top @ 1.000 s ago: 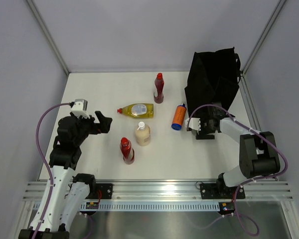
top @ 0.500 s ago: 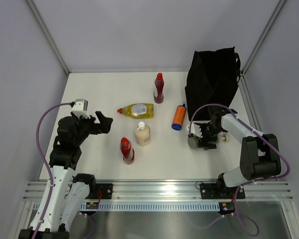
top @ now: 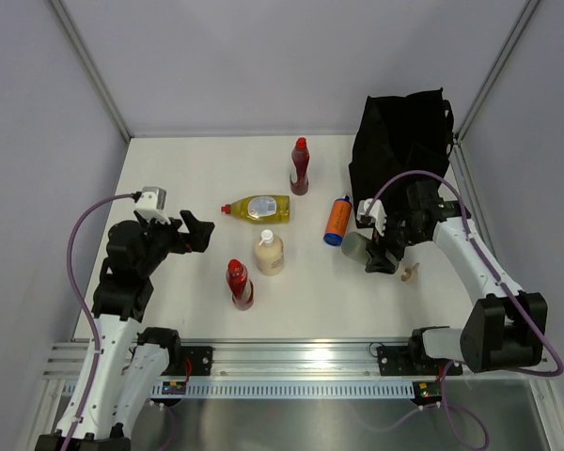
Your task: Place the personal care products into the canvas bag
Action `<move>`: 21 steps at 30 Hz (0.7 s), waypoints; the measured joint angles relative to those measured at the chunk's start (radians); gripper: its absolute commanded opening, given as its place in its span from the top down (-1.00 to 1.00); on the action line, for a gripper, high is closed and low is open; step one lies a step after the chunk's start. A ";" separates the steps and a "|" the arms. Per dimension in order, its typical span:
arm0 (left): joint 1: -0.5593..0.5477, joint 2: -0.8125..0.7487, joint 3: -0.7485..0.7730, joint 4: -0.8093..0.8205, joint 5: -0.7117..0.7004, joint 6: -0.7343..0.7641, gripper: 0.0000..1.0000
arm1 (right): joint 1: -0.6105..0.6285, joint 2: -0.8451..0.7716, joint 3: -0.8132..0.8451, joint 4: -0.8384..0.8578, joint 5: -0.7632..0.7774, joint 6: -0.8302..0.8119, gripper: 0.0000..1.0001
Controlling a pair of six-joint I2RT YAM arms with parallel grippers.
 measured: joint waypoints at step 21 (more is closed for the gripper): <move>0.000 -0.021 -0.018 0.063 0.080 0.000 -0.98 | -0.198 0.070 0.785 0.333 -0.259 0.915 1.00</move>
